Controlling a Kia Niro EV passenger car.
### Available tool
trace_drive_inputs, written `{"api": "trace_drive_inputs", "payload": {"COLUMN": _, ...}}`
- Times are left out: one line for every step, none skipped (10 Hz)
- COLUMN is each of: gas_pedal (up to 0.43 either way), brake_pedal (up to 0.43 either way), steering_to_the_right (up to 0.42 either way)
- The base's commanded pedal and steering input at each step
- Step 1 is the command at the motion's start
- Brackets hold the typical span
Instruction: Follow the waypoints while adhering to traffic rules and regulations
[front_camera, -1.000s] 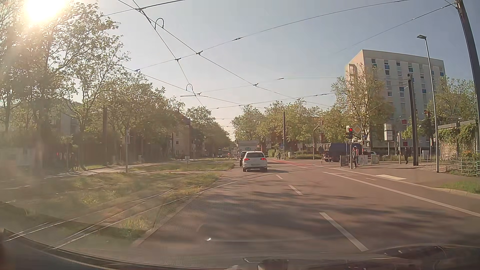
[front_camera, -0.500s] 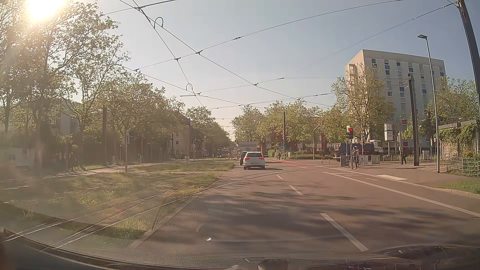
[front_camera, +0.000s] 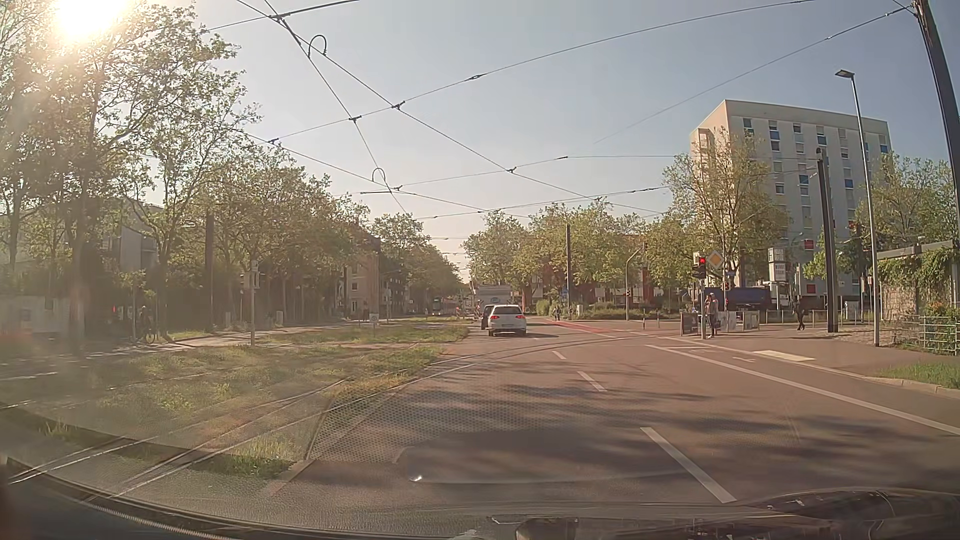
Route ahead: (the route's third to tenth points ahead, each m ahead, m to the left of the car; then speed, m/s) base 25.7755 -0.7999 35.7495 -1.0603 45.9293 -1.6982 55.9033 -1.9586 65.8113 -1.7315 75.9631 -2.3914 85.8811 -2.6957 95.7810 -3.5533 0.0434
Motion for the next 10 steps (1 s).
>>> {"api": "trace_drive_inputs", "payload": {"gas_pedal": 0.0, "brake_pedal": 0.238, "steering_to_the_right": -0.001}}
{"api": "trace_drive_inputs", "payload": {"gas_pedal": 0.0, "brake_pedal": 0.238, "steering_to_the_right": -0.001}}
{"api": "trace_drive_inputs", "payload": {"gas_pedal": 0.0, "brake_pedal": 0.244, "steering_to_the_right": -0.001}}
{"api": "trace_drive_inputs", "payload": {"gas_pedal": 0.0, "brake_pedal": 0.244, "steering_to_the_right": -0.001}}
{"api": "trace_drive_inputs", "payload": {"gas_pedal": 0.0, "brake_pedal": 0.244, "steering_to_the_right": -0.001}}
{"api": "trace_drive_inputs", "payload": {"gas_pedal": 0.0, "brake_pedal": 0.25, "steering_to_the_right": -0.001}}
{"api": "trace_drive_inputs", "payload": {"gas_pedal": 0.0, "brake_pedal": 0.25, "steering_to_the_right": -0.001}}
{"api": "trace_drive_inputs", "payload": {"gas_pedal": 0.0, "brake_pedal": 0.25, "steering_to_the_right": -0.001}}
{"api": "trace_drive_inputs", "payload": {"gas_pedal": 0.0, "brake_pedal": 0.25, "steering_to_the_right": -0.001}}
{"api": "trace_drive_inputs", "payload": {"gas_pedal": 0.0, "brake_pedal": 0.25, "steering_to_the_right": -0.001}}
